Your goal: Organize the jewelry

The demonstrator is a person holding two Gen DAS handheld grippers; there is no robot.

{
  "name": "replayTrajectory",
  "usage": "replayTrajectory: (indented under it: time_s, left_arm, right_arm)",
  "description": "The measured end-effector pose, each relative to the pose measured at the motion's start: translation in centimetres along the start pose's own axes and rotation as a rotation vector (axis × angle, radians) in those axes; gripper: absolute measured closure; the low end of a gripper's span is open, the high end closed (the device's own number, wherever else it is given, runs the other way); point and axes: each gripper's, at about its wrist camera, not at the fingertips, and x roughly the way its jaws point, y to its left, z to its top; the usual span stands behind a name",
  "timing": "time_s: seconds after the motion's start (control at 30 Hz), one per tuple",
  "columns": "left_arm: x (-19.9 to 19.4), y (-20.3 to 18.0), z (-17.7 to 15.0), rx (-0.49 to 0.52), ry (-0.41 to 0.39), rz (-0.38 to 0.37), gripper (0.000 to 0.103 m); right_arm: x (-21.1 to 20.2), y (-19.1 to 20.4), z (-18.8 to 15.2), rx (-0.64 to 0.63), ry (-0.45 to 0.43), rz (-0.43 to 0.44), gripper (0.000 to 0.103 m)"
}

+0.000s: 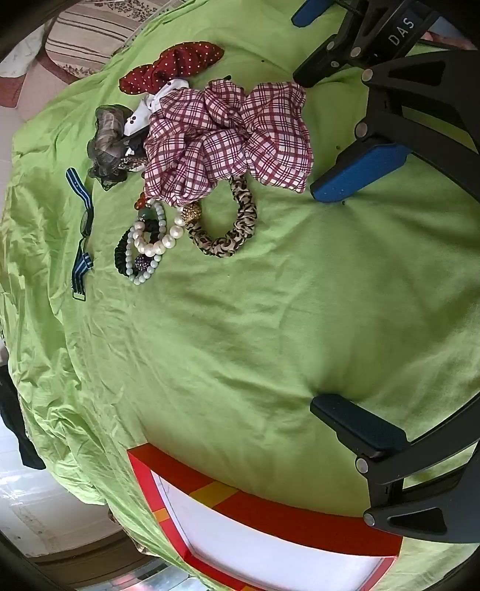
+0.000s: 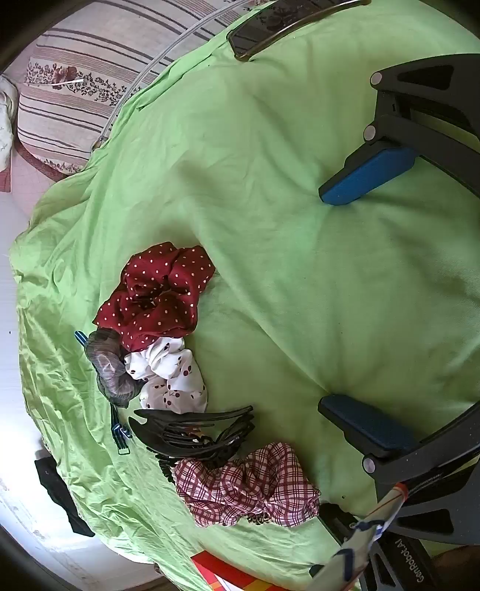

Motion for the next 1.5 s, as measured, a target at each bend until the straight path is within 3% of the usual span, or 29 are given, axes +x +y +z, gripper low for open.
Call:
replayTrajectory:
  time_s: [0.27,0.5,0.73,0.97,1.17,1.37,1.5]
  left_arm:
    - [-0.7,0.5,-0.7,0.019,0.028,-0.01,0.0]
    - [-6.5,3.2,-3.6,-0.01,-0.026,0.027,0.0]
    - [-11.5,5.7,-6.4,-0.027,-0.077,0.06,0.0]
    - [-15.0,4.9,-7.0,0.014,-0.137,0.02,0.0]
    - [-17.3,4.1,-7.2,0.032,-0.187,-0.001,0.0]
    - [-18.2,3.6,-8.0,0.039,-0.197,0.002,0.0]
    - [-18.4,2.9,-8.6,0.054,-0.193,-0.007,0.0]
  right_arm:
    - [-0.1,-0.2,0.2,0.007,0.002,0.012,0.0]
    - [0.4,-0.2,0.9,-0.013,0.036,0.016,0.0]
    - [-1.9,-0.1,-1.4,-0.085,0.043,0.023,0.0]
    - [-5.8,-0.7,-3.7,-0.082,0.024,-0.009,0.006]
    - [-9.3,-1.6,-4.9,0.01,-0.022,-0.014,0.012]
    - [-12.3,-1.7,-5.2,0.032,-0.138,-0.052,0.012]
    - [-12.9,-1.3,-5.2,0.016,-0.135,-0.027,0.012]
